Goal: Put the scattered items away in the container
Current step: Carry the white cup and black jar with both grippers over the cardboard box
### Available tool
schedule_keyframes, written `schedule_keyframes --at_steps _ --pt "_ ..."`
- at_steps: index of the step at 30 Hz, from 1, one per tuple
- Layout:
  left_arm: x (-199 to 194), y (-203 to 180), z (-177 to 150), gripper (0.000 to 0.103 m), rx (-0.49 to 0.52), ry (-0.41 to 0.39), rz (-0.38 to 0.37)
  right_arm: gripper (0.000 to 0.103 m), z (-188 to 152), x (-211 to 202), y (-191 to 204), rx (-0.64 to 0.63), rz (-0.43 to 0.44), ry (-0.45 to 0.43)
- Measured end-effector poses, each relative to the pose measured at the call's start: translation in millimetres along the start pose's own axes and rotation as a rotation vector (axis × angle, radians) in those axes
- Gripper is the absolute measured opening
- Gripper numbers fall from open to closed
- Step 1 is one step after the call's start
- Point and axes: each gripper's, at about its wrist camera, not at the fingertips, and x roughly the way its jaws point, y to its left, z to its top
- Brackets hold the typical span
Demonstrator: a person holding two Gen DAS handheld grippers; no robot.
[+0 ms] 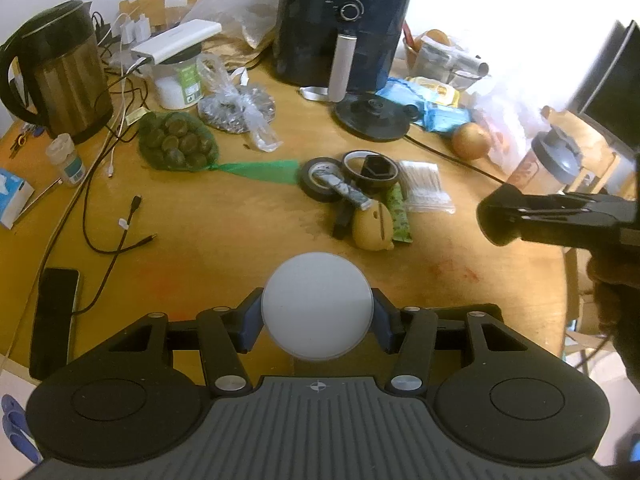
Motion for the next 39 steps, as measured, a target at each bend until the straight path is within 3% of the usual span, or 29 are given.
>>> schedule_keyframes --at_steps 18,28,39 --pt "2.5 -16.4 -6.2 0.053 0.009 -0.001 -0.01 0.06 -34.9 -65.4 17.7 0.113 0.055 -0.026" --pt "22.1 -23.6 -21.0 0.053 0.063 0.043 -0.022 0.06 -59.0 -52.7 37.3 0.105 0.133 0.04" --pt "60.2 -25.8 -32.8 0.053 0.127 0.088 -0.003 0.06 -77.3 -22.3 55.7 0.04 0.134 0.114"
